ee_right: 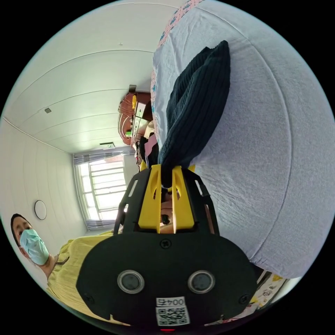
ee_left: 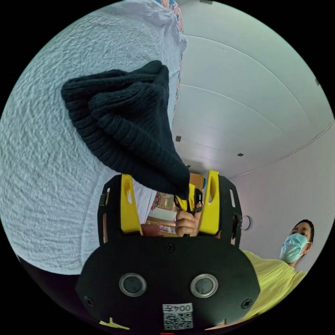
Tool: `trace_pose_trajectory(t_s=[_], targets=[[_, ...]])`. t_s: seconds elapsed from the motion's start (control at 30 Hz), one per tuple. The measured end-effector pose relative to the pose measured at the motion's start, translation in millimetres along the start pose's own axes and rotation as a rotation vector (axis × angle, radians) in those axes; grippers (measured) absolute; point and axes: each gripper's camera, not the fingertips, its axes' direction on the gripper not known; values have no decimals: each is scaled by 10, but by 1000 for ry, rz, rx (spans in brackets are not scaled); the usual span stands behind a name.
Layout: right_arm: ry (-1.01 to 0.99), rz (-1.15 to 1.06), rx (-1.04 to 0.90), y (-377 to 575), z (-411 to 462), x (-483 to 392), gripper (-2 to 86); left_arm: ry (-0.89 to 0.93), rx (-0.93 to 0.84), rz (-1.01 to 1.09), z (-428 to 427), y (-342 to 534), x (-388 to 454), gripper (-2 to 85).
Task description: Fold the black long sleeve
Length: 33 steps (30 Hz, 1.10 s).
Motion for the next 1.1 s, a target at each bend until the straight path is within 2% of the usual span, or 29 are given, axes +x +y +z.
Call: trace_pose_trajectory(t_s=[0.2, 0.37, 0.5, 0.57, 0.67, 0.83, 1.1], targets=[[-30, 35, 4, -57, -99, 265, 56, -15, -5, -46, 62, -43, -98, 258], [-22, -7, -11, -156, -118, 412, 69, -73, -64, -29, 111, -78, 10, 102], [-68, -60, -51, -226, -170, 639, 143, -83, -41, -30, 61, -9, 147, 88], [-179, -11, -12, -291, -286, 988, 201, -72, -25, -53, 32, 57, 224, 85], [-322, 75, 87, -432, -409, 1465, 239, -54, -26, -77, 7, 116, 309, 85], [-401, 142, 142, -861, -269, 1928, 268, -88, -45, -59, -63, 227, 434, 86], [-381, 168, 59, -1711, 510, 2292, 268, -137, -71, -35, -190, 578, 368, 84]])
